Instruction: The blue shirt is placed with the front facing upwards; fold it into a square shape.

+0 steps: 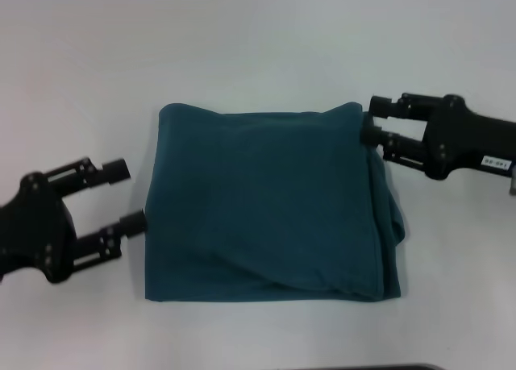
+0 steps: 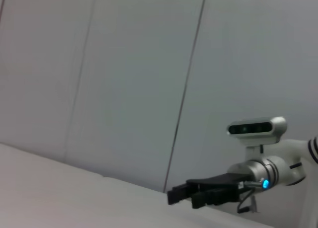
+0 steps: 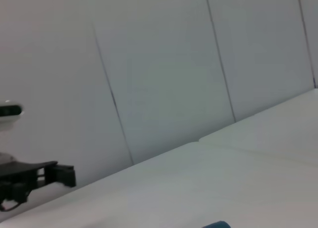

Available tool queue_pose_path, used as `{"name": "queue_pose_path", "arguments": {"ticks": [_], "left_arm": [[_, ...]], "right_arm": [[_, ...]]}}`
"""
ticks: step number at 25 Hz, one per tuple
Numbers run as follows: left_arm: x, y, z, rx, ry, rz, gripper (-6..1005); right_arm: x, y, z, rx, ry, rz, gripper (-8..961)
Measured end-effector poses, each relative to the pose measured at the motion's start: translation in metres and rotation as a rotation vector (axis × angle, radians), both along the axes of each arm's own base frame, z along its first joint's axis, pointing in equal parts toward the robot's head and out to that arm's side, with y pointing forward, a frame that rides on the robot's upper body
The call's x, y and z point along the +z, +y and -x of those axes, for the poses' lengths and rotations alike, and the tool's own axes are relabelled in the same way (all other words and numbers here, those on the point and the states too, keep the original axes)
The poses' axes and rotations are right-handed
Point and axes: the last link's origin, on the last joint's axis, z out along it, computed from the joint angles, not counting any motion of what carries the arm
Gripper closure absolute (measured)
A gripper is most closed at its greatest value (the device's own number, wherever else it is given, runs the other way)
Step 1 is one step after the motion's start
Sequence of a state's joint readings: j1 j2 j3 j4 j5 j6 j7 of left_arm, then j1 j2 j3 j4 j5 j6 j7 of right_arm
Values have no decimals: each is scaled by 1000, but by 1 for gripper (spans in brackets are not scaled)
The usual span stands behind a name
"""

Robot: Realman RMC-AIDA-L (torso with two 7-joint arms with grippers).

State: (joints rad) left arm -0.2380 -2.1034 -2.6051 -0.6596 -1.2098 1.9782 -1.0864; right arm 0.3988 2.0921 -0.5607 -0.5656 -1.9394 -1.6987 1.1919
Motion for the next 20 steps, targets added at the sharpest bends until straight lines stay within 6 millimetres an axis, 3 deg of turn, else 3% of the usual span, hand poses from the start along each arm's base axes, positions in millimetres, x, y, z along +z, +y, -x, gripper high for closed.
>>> {"name": "queue_pose_path", "arguments": {"ticks": [4,11,17,20], "left_arm": [[-14,-9,5,0,28,60,319],[-45,-30,11,-29,69,137,316],[-34,-39,20,-11,86,156,320],[-27,-38,22,-14,115,191,322]], "right_arm": [[-11,-6,-3,54,-46,-2,403],[-57,-31,6,307,-122,75,210],[-62,-42,9,385,-157,201,31],[-58,-37,10,379,-213,272,52]]}}
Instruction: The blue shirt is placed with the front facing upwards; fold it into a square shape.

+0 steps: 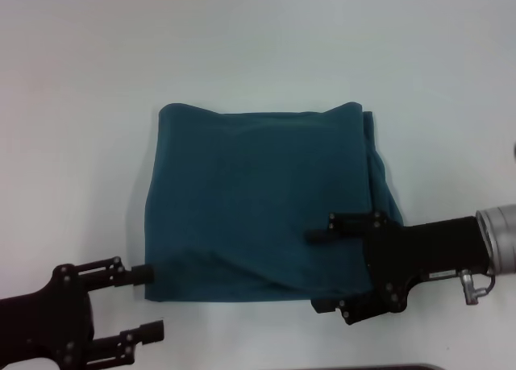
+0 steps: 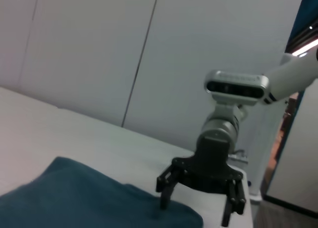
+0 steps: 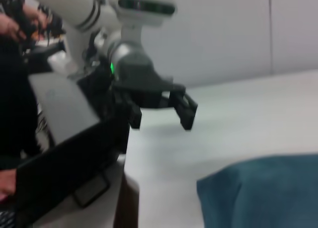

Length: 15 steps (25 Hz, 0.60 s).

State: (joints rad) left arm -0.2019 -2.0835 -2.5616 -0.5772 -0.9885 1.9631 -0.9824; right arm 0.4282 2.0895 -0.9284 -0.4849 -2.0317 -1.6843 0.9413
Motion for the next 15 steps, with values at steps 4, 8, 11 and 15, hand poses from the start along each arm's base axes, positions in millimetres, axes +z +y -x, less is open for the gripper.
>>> {"name": "queue_pose_path", "arguments": {"ticks": [4,8,11,15], "left_arm": [[3,4,-2,-7,33,55,324],[3,10,-7,-17,36,54,325],[3,12,-8,-20,33,49,325],[5,16,-9,-23,31,40,325]], "right_arm": [[-1,8,9,17,-46,46,72],[-4,14,19,46,-31,49,72],[-8,17,26,70,-6,52,72],[-11,15,29,95,-9,74,71]]}}
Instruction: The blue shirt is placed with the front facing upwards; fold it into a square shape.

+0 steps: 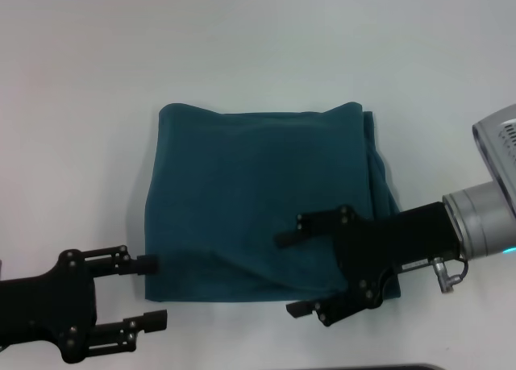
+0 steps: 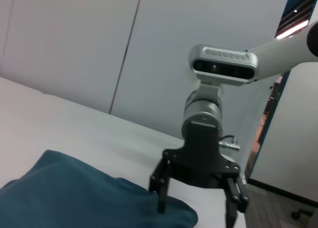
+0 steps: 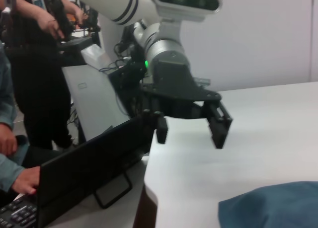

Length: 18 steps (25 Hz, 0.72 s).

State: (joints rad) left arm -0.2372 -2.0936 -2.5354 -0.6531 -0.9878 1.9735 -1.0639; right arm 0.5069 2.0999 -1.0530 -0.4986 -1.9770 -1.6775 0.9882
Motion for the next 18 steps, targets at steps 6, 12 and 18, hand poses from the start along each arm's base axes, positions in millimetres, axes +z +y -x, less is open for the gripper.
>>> {"name": "queue_pose_path", "arguments": {"ticks": [6,12,18], "left_arm": [[11,3,1,9,2,-29,325],[14,7,-3,12,1,-32,325],[14,8,-4,10,0,-33,325]], "right_arm": [[2,0,2,-8,28,-9,71],[8,3,8,7,85,-43,72],[8,2,8,9,85,-40,71]]}}
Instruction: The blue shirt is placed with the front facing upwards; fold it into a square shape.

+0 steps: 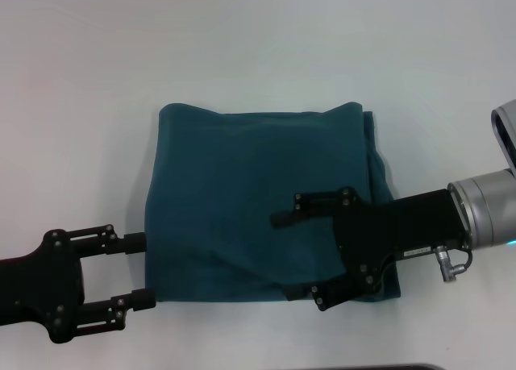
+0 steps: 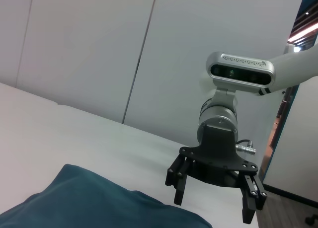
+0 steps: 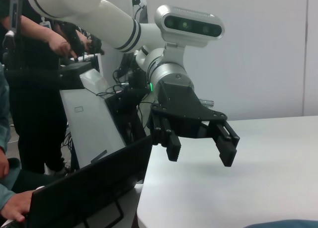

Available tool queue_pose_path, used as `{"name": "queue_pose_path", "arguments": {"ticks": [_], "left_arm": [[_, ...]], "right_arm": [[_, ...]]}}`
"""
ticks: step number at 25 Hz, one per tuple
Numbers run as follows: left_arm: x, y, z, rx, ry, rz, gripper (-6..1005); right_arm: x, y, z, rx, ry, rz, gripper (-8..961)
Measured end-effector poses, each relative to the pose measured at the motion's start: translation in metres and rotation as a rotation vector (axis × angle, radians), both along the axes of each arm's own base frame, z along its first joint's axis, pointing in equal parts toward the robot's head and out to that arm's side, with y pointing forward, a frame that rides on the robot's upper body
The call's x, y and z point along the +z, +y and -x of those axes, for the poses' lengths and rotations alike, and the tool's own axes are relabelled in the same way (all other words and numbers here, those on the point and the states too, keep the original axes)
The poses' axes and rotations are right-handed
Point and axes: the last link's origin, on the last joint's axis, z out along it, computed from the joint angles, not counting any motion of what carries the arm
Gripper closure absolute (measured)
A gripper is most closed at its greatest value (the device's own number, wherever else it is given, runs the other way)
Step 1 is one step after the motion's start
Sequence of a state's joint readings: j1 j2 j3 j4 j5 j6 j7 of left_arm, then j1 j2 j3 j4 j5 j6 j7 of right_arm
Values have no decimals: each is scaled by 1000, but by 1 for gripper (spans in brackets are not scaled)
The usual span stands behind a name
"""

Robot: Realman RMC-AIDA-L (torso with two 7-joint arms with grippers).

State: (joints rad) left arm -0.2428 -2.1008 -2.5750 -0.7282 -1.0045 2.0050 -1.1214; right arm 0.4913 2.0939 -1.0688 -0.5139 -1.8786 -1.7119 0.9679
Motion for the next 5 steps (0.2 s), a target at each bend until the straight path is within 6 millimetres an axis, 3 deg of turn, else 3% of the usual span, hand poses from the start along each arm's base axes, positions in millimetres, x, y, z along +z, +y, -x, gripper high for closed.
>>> {"name": "queue_pose_path", "arguments": {"ticks": [5], "left_arm": [[0,0,0,-1,1,0,325]], "right_arm": [[-1,2,2,1,2,-7,72]]}}
